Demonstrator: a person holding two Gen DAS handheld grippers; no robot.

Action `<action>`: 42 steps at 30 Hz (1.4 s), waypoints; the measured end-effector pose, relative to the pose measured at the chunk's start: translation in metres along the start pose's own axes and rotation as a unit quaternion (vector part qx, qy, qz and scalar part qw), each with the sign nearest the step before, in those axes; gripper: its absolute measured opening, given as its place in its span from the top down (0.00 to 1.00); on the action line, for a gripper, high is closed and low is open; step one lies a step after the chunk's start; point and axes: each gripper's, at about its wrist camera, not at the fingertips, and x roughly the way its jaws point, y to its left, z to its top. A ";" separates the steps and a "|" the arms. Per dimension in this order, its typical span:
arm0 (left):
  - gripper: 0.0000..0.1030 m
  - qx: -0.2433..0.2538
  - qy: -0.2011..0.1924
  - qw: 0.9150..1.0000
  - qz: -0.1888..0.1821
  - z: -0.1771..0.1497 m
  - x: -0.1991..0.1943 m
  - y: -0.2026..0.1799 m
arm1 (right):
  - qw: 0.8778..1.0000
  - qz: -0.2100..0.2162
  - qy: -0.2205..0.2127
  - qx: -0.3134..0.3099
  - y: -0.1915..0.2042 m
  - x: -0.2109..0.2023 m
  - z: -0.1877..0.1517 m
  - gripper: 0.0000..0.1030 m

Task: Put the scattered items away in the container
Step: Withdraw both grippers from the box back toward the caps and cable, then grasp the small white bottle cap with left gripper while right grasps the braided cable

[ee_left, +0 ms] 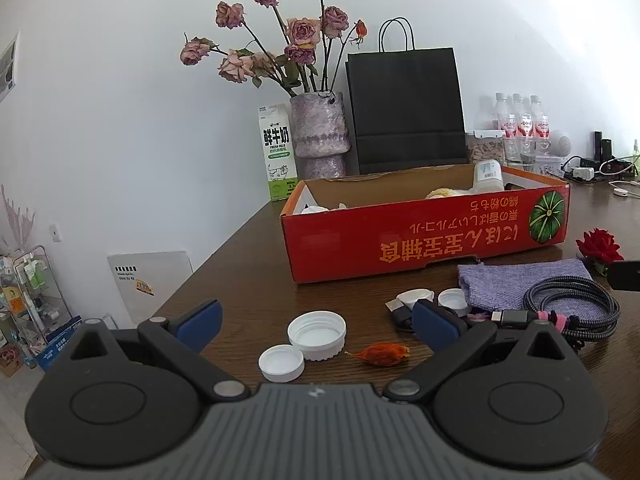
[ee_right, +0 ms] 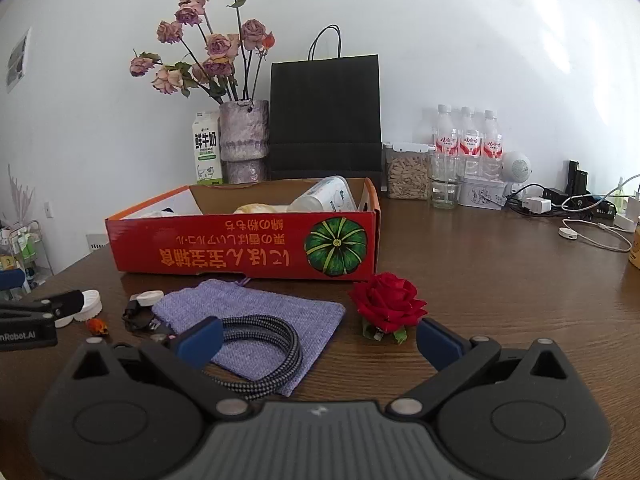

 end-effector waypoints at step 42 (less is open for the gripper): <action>0.72 -0.045 0.124 0.990 -0.046 -0.003 0.038 0.049 | 0.995 0.034 0.094 -0.014 0.040 0.039 0.006 0.12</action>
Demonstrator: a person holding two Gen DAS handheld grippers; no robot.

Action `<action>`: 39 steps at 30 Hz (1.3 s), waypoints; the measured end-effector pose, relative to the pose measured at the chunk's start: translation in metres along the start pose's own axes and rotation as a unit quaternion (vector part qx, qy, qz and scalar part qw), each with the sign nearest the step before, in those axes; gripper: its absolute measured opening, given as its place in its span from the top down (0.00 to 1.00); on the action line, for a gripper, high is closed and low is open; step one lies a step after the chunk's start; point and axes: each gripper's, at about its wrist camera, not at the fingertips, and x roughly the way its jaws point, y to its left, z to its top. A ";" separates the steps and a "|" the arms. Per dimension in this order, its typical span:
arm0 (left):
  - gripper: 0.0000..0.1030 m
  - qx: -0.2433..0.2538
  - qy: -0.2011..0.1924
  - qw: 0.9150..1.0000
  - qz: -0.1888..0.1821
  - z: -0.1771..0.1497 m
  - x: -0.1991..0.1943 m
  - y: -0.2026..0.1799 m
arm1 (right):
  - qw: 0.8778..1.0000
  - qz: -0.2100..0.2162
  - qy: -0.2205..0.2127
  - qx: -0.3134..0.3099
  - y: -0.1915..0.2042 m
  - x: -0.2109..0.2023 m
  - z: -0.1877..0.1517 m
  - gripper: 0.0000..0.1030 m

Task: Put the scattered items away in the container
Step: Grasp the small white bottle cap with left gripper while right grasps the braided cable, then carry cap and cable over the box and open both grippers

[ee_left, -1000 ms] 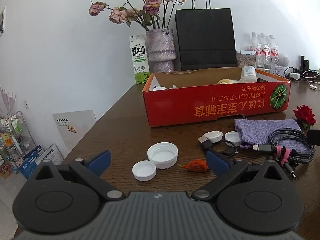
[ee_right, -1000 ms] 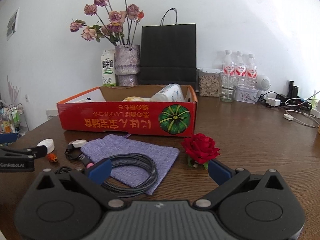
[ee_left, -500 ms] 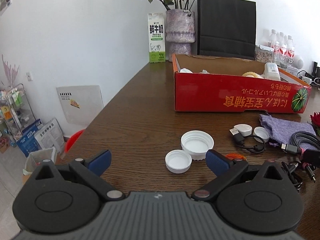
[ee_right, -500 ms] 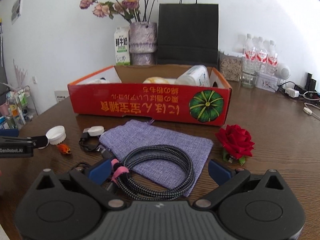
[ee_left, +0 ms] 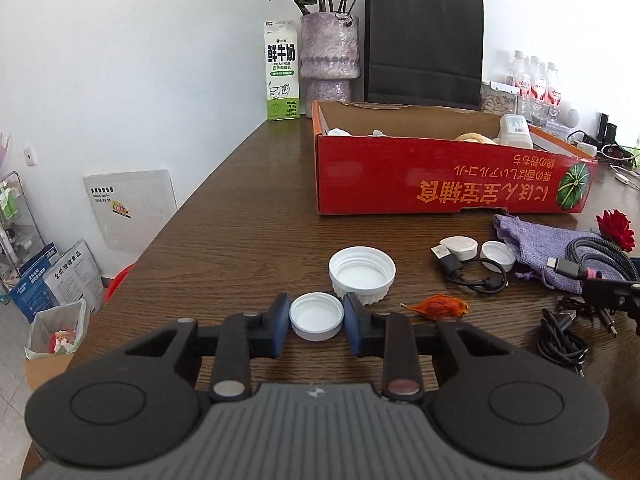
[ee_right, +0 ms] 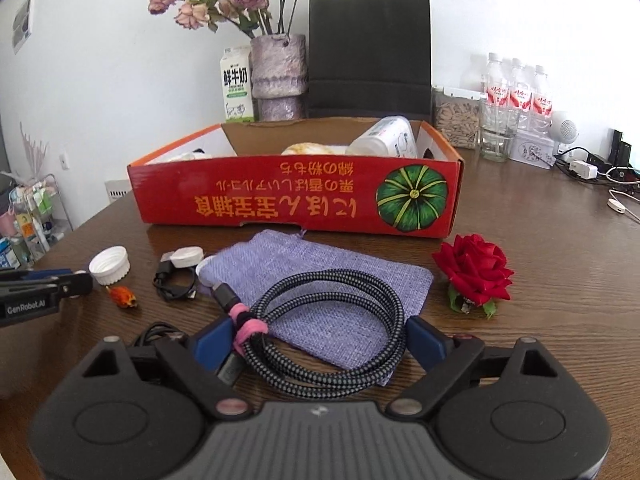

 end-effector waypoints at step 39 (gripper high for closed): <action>0.72 -0.034 -0.176 0.983 -0.032 0.153 0.003 -0.059 | 0.987 0.014 -0.160 0.020 0.006 0.013 0.146 0.12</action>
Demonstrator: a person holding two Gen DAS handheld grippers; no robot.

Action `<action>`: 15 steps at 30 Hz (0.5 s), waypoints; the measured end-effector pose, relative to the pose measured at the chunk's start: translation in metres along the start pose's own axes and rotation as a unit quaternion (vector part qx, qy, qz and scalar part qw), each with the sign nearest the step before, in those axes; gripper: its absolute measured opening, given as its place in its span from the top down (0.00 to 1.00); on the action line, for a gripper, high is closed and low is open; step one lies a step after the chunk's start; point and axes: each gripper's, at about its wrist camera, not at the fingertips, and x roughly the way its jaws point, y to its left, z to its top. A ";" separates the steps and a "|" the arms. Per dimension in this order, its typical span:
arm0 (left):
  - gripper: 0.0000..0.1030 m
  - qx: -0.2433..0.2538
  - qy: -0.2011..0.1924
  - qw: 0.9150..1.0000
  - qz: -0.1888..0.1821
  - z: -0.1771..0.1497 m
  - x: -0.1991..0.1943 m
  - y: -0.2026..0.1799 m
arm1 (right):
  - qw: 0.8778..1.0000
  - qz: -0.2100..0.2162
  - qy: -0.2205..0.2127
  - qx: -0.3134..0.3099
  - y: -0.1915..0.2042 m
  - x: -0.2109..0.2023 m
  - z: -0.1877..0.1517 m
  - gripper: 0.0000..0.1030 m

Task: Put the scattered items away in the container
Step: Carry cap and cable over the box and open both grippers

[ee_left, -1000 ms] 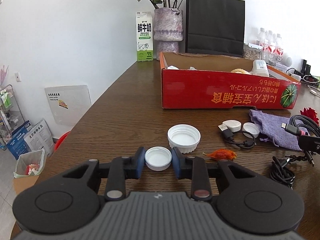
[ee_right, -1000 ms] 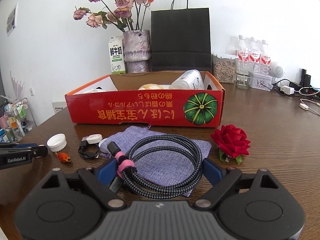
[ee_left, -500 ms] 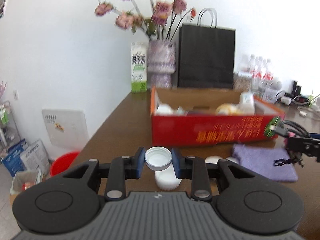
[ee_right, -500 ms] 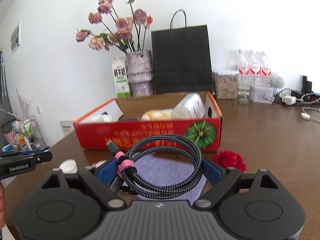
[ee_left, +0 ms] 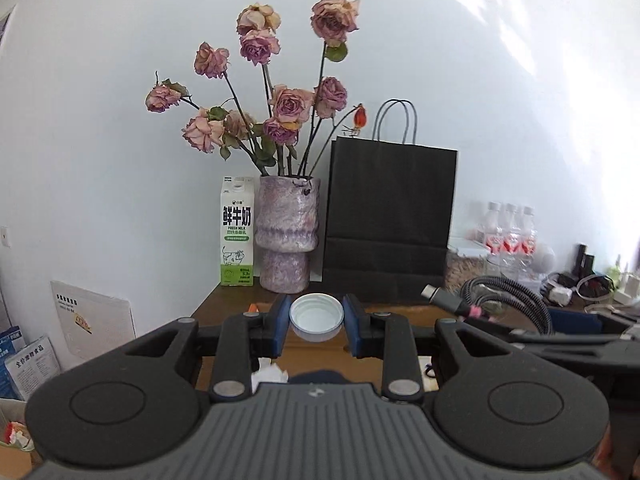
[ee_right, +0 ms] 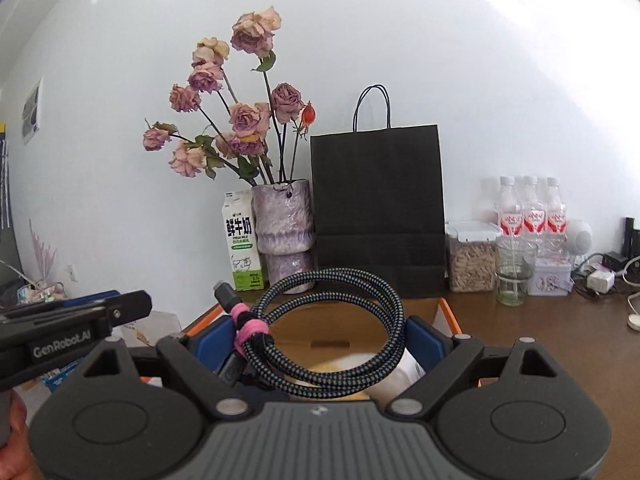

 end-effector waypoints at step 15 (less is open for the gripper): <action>0.72 -0.040 0.123 0.988 0.090 -0.017 0.142 0.022 | 0.995 -0.042 0.091 -0.026 0.022 0.138 -0.009 0.12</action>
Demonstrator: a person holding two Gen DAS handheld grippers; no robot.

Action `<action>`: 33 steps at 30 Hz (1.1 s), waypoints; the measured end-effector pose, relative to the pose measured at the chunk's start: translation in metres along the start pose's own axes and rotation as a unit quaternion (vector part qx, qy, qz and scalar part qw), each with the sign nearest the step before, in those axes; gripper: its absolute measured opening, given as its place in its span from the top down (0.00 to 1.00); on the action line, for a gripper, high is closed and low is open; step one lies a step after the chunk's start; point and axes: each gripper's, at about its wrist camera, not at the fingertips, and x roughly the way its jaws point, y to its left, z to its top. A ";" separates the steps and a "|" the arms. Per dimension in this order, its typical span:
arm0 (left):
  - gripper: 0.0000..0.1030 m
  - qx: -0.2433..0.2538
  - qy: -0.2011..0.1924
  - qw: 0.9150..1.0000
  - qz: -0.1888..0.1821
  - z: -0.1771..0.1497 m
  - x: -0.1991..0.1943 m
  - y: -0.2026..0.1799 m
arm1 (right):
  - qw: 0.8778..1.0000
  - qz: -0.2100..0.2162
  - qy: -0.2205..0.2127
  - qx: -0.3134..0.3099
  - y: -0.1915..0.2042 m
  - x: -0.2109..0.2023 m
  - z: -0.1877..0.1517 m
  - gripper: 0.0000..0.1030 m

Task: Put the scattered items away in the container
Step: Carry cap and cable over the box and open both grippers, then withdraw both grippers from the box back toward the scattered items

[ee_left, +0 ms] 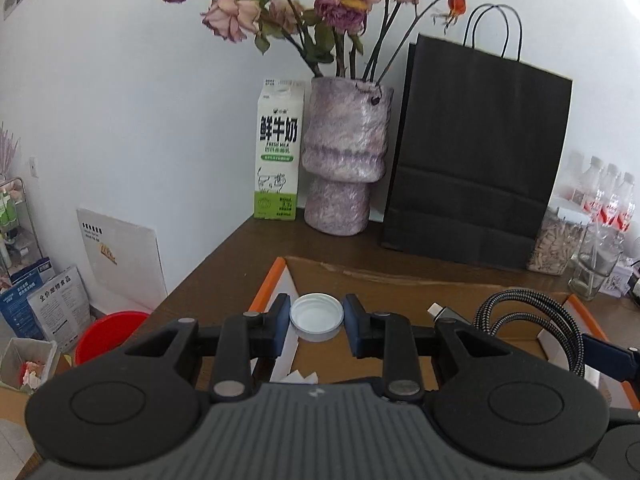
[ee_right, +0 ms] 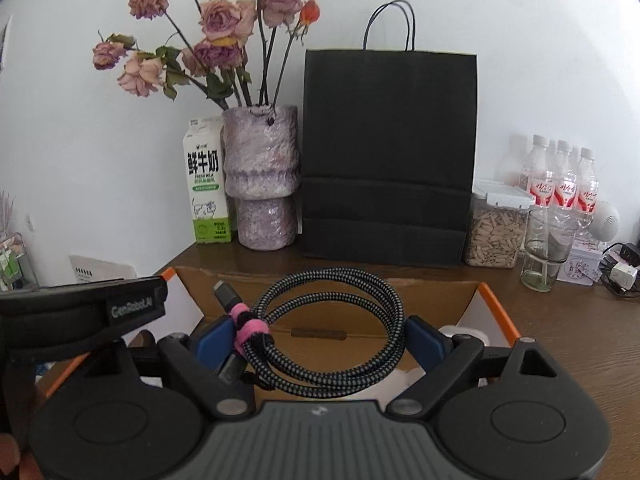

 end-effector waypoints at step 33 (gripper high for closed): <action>0.00 0.025 -0.024 0.999 0.023 0.006 -0.018 -0.010 | 1.000 -0.027 0.004 -0.011 -0.008 -0.008 0.008 0.00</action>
